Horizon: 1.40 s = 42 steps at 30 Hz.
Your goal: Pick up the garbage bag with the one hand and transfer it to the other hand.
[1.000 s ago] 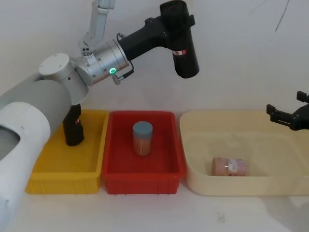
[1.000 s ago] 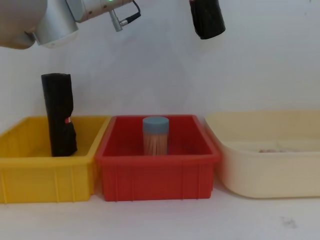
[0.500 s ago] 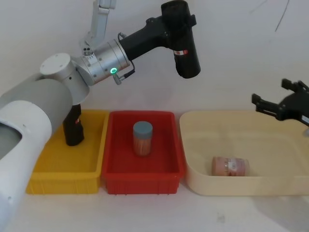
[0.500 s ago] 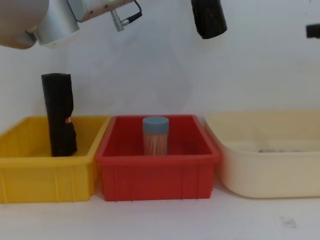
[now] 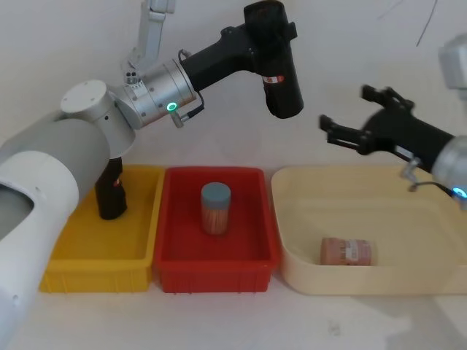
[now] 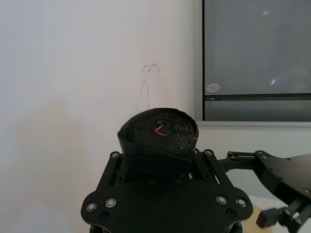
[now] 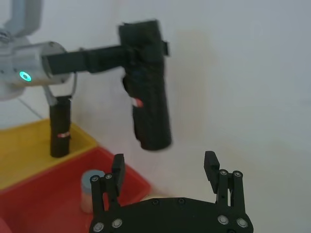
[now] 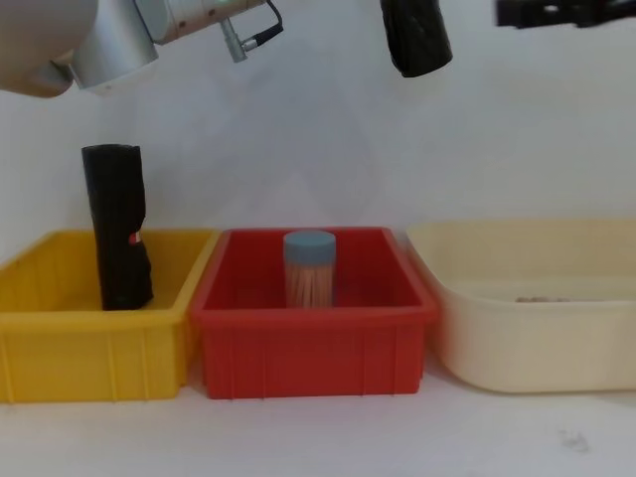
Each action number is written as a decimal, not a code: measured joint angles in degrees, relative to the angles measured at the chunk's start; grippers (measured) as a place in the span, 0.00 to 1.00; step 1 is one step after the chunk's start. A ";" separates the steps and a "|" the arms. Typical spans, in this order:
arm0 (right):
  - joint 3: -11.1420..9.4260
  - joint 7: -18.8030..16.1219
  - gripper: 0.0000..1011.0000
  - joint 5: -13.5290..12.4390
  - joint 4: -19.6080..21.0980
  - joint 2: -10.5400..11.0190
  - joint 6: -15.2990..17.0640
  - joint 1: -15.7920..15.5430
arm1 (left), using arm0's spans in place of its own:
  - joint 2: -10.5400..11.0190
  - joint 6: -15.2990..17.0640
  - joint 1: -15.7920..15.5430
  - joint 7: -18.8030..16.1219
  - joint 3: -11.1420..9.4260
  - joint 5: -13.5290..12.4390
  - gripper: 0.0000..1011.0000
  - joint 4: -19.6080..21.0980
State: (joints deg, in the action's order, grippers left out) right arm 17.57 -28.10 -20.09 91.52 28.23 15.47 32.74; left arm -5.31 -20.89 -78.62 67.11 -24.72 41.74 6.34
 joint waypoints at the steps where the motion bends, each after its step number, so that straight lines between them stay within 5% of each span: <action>1: 0.43 -0.11 0.99 0.29 -0.35 -0.28 -0.27 0.49 | 0.00 0.00 0.00 0.01 0.00 0.00 0.43 -0.01; 14: 6.72 -0.60 0.99 3.96 -6.23 -4.51 -2.22 7.93 | -0.05 -0.02 -0.06 0.08 0.00 0.06 0.43 -0.11; 42: 12.78 3.11 0.99 12.35 -15.10 -9.57 2.04 17.15 | -0.05 -0.02 -0.09 0.07 0.00 0.05 0.43 -0.16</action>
State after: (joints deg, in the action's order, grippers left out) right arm 30.35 -24.99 -7.75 76.43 18.66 17.51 49.88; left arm -5.36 -20.91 -78.71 67.18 -24.72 41.79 6.18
